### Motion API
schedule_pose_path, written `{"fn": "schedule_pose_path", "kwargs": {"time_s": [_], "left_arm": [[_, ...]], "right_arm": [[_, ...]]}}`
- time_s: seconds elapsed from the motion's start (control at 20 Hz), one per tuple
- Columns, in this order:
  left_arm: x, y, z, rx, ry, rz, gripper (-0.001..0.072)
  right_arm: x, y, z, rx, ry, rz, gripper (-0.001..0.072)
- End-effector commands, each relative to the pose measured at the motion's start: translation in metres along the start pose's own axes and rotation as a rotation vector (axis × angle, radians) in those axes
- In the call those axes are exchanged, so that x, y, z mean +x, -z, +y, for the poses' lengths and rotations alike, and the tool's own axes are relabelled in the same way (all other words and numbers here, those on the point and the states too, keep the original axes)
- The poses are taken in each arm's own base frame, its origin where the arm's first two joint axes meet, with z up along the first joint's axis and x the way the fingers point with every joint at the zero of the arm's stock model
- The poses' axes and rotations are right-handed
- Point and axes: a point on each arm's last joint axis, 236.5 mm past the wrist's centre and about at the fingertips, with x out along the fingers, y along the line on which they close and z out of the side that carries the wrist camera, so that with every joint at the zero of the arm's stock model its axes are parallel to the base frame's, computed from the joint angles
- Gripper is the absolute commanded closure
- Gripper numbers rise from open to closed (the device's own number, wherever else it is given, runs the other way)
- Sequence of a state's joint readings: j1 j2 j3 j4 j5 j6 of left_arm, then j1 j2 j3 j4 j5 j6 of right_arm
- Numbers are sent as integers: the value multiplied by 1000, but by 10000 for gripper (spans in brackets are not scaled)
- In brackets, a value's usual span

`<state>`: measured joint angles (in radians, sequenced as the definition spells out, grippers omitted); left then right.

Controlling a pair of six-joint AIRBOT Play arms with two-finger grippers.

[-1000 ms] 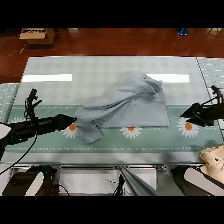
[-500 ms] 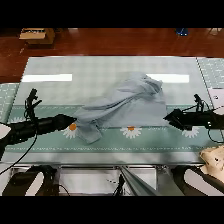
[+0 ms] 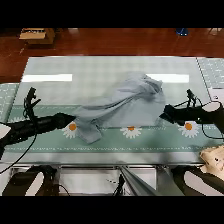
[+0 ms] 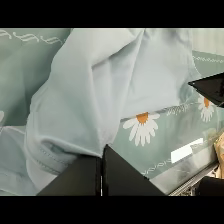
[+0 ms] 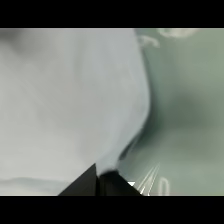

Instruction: Fold the shirts.

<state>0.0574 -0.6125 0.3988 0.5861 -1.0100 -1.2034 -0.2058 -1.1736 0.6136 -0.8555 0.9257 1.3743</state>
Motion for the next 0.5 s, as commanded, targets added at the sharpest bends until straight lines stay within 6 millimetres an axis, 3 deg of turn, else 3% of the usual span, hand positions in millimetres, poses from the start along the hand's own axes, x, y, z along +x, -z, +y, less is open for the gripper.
{"fn": "schedule_pose_path", "kwargs": {"time_s": [0.0,0.15,0.25,0.35,0.45], "left_arm": [[-5,-15,-7,41,2,-39,691],[-28,-56,-45,152,32,-134,691],[-64,-99,-95,285,66,-254,691],[-124,-146,-163,449,95,-442,691],[-211,-184,-237,615,101,-701,691]], "right_arm": [[-26,-17,41,-198,-66,11,680],[-86,-60,99,-374,-118,-126,680],[-154,-90,151,-500,-147,-321,681],[-245,-108,211,-633,-179,-579,681],[-357,-103,271,-752,-217,-899,681]]}}
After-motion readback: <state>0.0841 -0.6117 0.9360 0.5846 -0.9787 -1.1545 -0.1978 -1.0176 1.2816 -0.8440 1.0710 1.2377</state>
